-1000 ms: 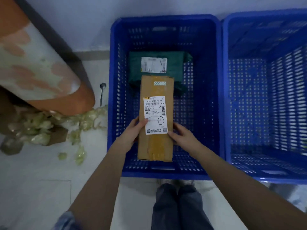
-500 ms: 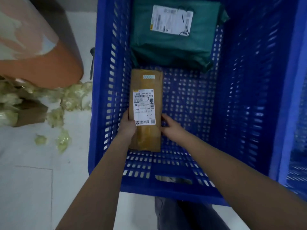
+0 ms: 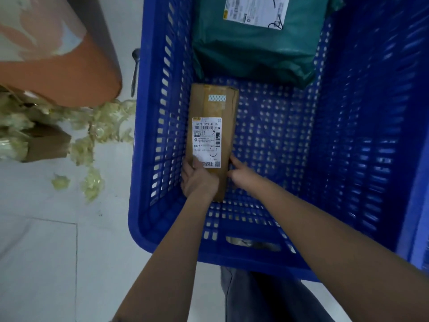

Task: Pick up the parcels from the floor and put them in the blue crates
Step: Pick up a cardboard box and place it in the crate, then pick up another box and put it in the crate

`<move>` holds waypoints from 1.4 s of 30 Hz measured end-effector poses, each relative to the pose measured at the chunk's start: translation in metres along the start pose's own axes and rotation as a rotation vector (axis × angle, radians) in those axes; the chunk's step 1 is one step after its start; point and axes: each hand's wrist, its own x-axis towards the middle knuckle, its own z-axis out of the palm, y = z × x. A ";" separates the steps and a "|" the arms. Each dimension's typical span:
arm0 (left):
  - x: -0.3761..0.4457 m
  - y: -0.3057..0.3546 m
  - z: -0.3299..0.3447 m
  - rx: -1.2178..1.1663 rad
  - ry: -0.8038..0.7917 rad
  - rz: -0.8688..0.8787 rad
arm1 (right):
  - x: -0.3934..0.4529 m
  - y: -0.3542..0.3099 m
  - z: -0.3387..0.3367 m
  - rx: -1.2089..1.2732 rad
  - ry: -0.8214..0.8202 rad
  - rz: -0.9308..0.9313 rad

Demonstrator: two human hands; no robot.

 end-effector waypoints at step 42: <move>-0.462 0.156 0.301 0.912 -0.074 0.811 | -0.523 0.502 -0.078 1.260 0.721 0.393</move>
